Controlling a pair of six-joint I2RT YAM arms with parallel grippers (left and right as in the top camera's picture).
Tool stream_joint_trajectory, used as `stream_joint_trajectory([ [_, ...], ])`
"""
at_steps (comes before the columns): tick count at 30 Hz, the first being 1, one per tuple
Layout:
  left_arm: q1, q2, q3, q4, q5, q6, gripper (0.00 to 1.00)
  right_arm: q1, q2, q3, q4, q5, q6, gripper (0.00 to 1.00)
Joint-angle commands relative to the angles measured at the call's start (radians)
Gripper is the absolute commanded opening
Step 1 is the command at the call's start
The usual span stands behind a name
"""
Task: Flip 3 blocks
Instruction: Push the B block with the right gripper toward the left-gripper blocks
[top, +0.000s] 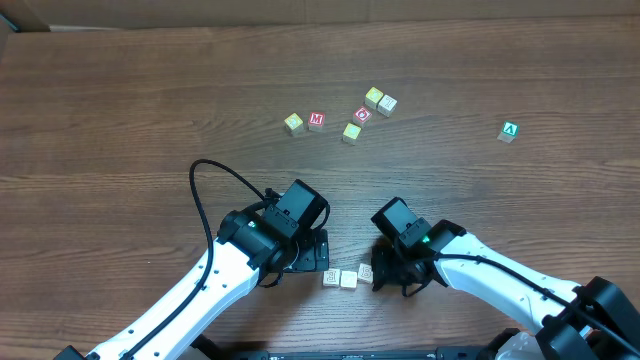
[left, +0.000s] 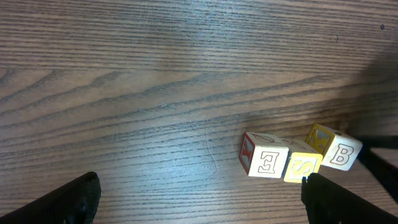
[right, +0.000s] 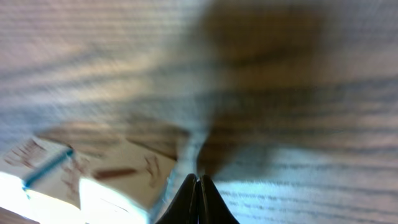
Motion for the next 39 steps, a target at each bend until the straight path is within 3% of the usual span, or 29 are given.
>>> stream_joint_trajectory([
  [1,0.004,-0.002,-0.006,0.004,0.011,0.008,0.96,-0.006,-0.004,0.086,0.017,0.06,0.021,0.04],
  [39,0.004,-0.002,-0.006,0.004,0.012,0.016,0.97,0.018,0.084,0.12,0.004,-0.073,-0.005,0.04],
])
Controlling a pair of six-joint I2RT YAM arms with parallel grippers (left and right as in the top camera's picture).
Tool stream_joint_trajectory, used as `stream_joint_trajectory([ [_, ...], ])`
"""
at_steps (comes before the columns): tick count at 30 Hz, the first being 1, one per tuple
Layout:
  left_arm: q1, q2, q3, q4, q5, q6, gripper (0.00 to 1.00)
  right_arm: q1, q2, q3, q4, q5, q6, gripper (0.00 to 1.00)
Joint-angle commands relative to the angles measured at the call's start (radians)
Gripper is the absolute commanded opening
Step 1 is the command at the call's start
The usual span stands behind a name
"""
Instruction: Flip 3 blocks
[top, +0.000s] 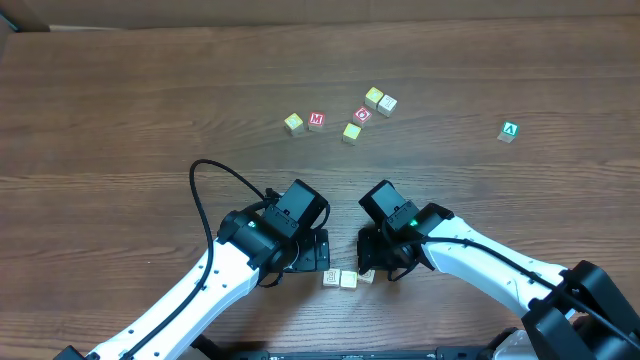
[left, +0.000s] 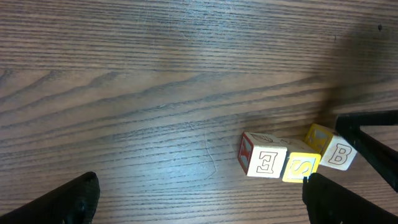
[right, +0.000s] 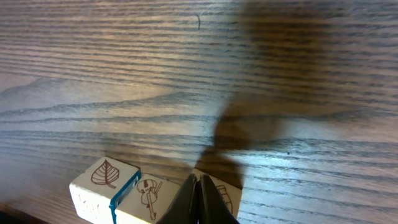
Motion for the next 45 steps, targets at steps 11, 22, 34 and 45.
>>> stream_joint_trajectory([
  [11,0.004,-0.002,-0.006,0.0,0.009,0.016,0.97,0.061,0.002,0.0,0.005,-0.002,0.032,0.04],
  [22,0.004,-0.002,-0.006,0.0,0.008,0.016,0.99,0.02,-0.004,0.063,-0.014,0.078,0.039,0.04],
  [34,0.004,0.011,-0.012,-0.002,-0.014,0.05,0.04,-0.102,-0.072,0.34,-0.494,0.195,0.039,0.04],
  [45,0.004,0.187,-0.037,0.045,0.035,0.122,0.04,-0.036,-0.072,0.082,-0.396,0.067,0.062,0.04],
])
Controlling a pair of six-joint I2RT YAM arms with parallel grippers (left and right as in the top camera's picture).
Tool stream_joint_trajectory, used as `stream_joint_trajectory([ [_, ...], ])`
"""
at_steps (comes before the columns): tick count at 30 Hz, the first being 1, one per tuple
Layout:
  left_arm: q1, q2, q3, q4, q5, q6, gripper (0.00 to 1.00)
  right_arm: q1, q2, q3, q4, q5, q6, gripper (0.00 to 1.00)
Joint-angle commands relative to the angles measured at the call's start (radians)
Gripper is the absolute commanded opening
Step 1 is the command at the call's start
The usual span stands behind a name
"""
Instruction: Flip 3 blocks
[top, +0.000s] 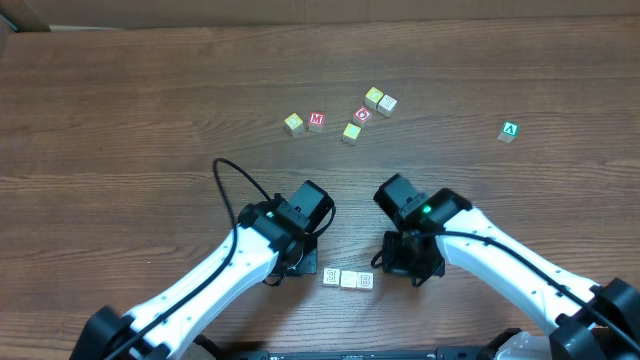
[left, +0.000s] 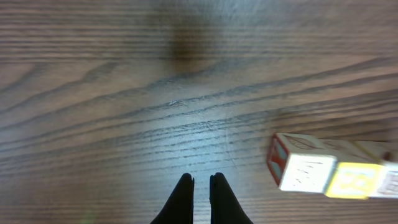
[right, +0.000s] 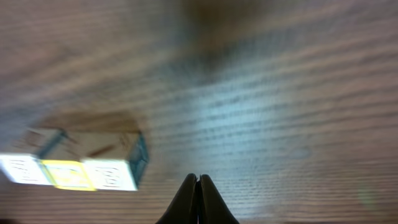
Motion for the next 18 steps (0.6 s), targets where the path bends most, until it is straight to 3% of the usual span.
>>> stream_joint_trajectory([
  [1,0.004,0.057,-0.008,0.023,0.041,0.067,0.04,0.013,-0.003,-0.016,0.025,-0.043,0.019,0.04],
  [18,0.003,0.146,-0.008,0.079,0.171,0.147,0.04,0.026,-0.003,-0.16,0.213,-0.2,0.037,0.04],
])
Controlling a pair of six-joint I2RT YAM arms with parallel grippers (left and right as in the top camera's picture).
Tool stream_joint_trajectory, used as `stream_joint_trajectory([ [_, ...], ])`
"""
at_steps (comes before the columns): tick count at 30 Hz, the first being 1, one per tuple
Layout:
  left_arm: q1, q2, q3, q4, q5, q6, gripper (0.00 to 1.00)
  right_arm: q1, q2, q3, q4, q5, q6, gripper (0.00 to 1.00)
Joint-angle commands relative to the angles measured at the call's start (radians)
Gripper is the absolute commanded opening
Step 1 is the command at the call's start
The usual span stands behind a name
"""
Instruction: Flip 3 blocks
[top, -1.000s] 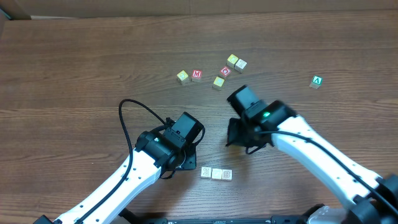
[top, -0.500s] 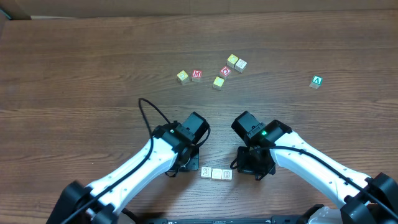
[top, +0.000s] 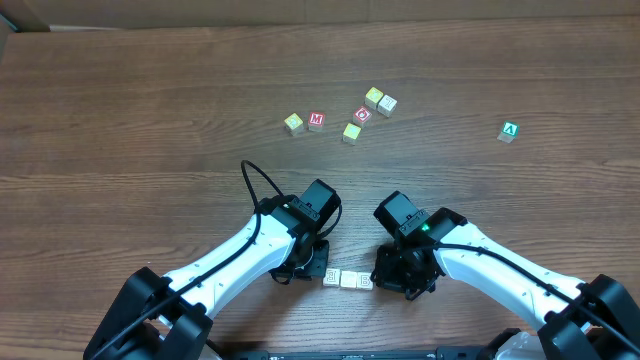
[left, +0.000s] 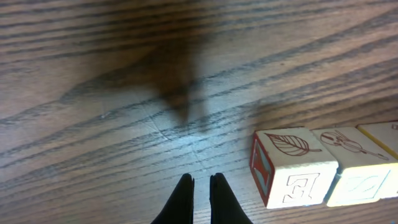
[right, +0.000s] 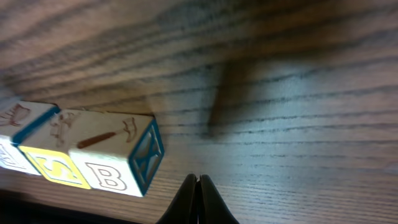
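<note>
Three letter blocks stand in a straight row near the table's front edge (top: 348, 280). In the left wrist view the E block (left: 292, 165), with a leaf on top, is the row's left end. My left gripper (left: 200, 180) is shut just left of it, low over the wood and holding nothing. In the right wrist view the B block (right: 115, 155), with a hammer on top, is the right end, next to the yellow S block (right: 53, 163). My right gripper (right: 198, 179) is shut just right of the B block, holding nothing.
Several loose blocks lie at the back middle, among them a red M block (top: 316, 121) and a yellow one (top: 351, 132). A green A block (top: 510, 130) sits alone at the back right. The front table edge runs just behind the row.
Both shut grippers now sit lower and closer to the row, the left by the E block and the right by the B block. The row itself has not moved.
At first my left gripper was wide open and the B block sat askew at the row's right end, with my shut right gripper beside it. The right gripper then stood against that block. Later the left gripper was shut and the blocks lay straight, as now.
</note>
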Motion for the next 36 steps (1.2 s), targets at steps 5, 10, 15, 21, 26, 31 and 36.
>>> stream_joint_trajectory([
  [5,0.003,0.009,-0.005,0.008,0.036,0.031,0.04,0.006,-0.003,-0.013,0.051,-0.039,0.006,0.04],
  [10,0.003,0.009,-0.005,0.011,0.058,0.039,0.04,0.006,-0.003,-0.013,0.067,-0.039,0.005,0.04],
  [15,0.003,0.01,-0.005,0.027,0.1,0.054,0.04,0.008,-0.003,-0.013,0.073,-0.039,0.005,0.04],
  [21,0.002,0.01,-0.005,0.031,0.102,0.057,0.04,0.038,-0.003,-0.013,0.09,-0.039,0.009,0.04],
  [26,0.002,0.01,-0.005,0.03,0.101,0.057,0.04,0.044,-0.003,-0.013,0.101,-0.039,0.014,0.04],
  [31,0.002,0.029,-0.005,0.033,0.101,0.057,0.04,0.044,-0.003,-0.013,0.105,-0.038,0.016,0.04],
  [36,0.002,0.088,-0.005,0.043,0.103,0.057,0.04,0.044,-0.003,-0.013,0.108,-0.038,0.016,0.04],
])
